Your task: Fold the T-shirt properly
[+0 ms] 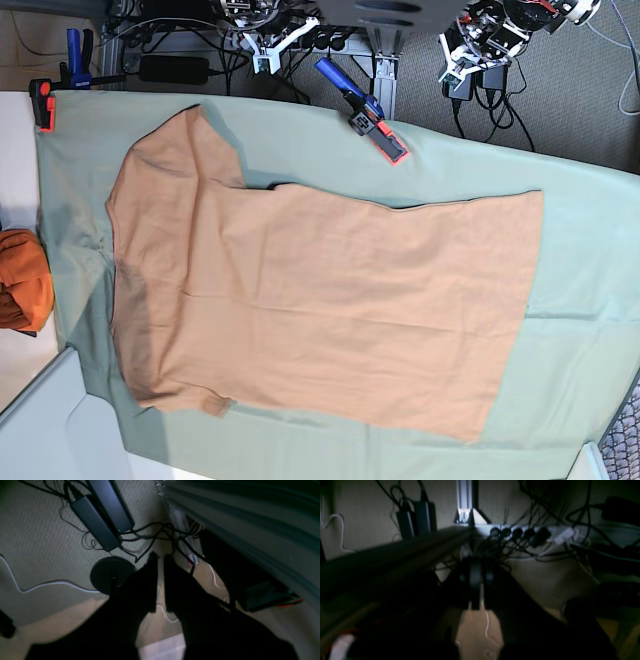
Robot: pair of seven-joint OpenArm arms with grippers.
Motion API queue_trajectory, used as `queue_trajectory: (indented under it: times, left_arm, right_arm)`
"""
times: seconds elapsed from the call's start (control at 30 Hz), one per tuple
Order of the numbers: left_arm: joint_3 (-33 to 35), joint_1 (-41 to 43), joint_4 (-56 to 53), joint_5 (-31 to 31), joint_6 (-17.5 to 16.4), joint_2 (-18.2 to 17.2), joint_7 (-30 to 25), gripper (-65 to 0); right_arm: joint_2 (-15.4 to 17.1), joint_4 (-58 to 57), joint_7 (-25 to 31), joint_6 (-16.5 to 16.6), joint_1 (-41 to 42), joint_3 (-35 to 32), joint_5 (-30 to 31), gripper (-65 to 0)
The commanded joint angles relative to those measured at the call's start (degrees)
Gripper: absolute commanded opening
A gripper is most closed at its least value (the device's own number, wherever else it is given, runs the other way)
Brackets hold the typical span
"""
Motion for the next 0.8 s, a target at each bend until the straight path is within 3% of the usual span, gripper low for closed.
queue_trajectory:
  times: [0.0,0.13,0.27,0.37,0.53,0.63,0.77]
  left_arm:
    - [0.0,0.6,0.3,-1.0,0.3,0.1,-1.7,-56.6]
    - [-1.0,3.1,2.0,-3.6,2.6,-0.2,-4.9,-56.6]
    - [-6.5,7.7,9.8,-3.7,2.0,-1.5,-5.5,-56.6]
    - [-12.5,11.4,17.8,-4.8,-3.4,-1.9,-4.5,-56.6]
    - [-21.9,17.2,32.0,-11.4,-15.6,-1.9,3.8,-56.6]
    - [-26.1,21.2,41.0,-17.2,-17.0,-2.0,7.3,-56.6]
    - [-29.6,26.5,53.1,-22.0,-17.2,-2.4,12.3,-56.6]
  right_arm:
    - [0.5,0.3,0.5,-4.1,-0.7,0.1,0.3,-60.9]
    - [1.6,1.5,1.4,-3.7,-3.5,0.1,0.3,-60.9]
    - [3.2,5.9,7.7,-3.7,-8.6,0.1,0.2,-61.0]
    - [4.7,10.8,9.7,-3.7,-12.3,0.1,0.3,-61.0]
    - [7.4,20.1,9.6,-1.5,-17.9,0.1,0.5,-61.0]
    - [9.1,25.9,9.4,-0.2,-21.6,0.1,1.1,-61.0]
    - [11.8,33.6,8.3,-0.3,-26.6,0.1,7.3,-61.0]
